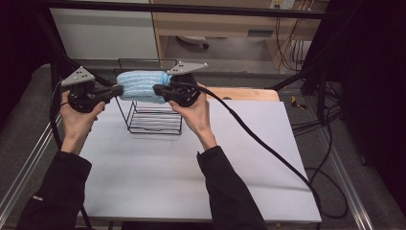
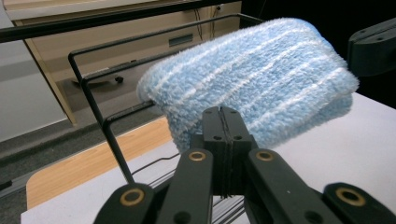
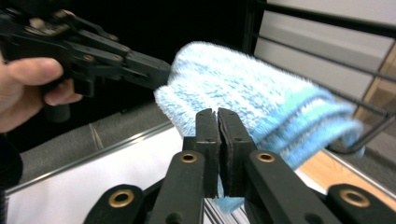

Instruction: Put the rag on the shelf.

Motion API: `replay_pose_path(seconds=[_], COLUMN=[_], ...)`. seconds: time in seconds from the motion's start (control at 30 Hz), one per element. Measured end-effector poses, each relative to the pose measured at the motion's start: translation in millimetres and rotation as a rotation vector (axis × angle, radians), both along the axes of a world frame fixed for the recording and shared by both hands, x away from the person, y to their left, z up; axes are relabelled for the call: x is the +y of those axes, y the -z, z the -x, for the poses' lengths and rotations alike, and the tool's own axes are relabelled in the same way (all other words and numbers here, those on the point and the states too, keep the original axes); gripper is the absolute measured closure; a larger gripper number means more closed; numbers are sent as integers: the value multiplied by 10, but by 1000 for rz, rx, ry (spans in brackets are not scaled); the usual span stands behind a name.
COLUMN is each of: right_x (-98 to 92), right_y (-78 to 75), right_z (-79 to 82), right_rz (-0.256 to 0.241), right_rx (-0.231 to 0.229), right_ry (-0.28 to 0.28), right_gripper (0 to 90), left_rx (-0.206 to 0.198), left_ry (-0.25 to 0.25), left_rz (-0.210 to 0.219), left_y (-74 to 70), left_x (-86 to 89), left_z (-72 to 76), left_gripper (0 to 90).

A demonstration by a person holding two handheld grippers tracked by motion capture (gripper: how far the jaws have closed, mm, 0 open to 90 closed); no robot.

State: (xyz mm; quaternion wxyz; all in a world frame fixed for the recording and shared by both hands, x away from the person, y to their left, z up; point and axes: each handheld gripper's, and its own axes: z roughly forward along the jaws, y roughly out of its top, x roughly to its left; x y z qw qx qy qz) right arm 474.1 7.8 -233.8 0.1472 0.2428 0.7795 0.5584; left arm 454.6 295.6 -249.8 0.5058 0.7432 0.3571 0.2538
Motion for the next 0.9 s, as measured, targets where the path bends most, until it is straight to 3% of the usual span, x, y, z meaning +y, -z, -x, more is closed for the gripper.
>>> replay_pose_path(seconds=[0.13, 0.3, 0.53, 0.9], right_x=[15, 16, 0, 53], right_y=[59, 148, 272, 373], right_z=[-21, -53, -114, -205], right_rz=[41, 57, 60, 55], right_rx=[3, 6, 18, 7], right_ry=[22, 40, 62, 96], right_gripper=[885, 883, 871, 859], left_rx=[-1, -6, -1, 10], left_ry=[5, 4, -17, -52], left_rz=[-4, -15, -23, 10], left_y=[44, 101, 187, 270], left_x=[-11, -36, -69, -103], left_z=[12, 25, -31, -150], left_gripper=[898, 898, 898, 898])
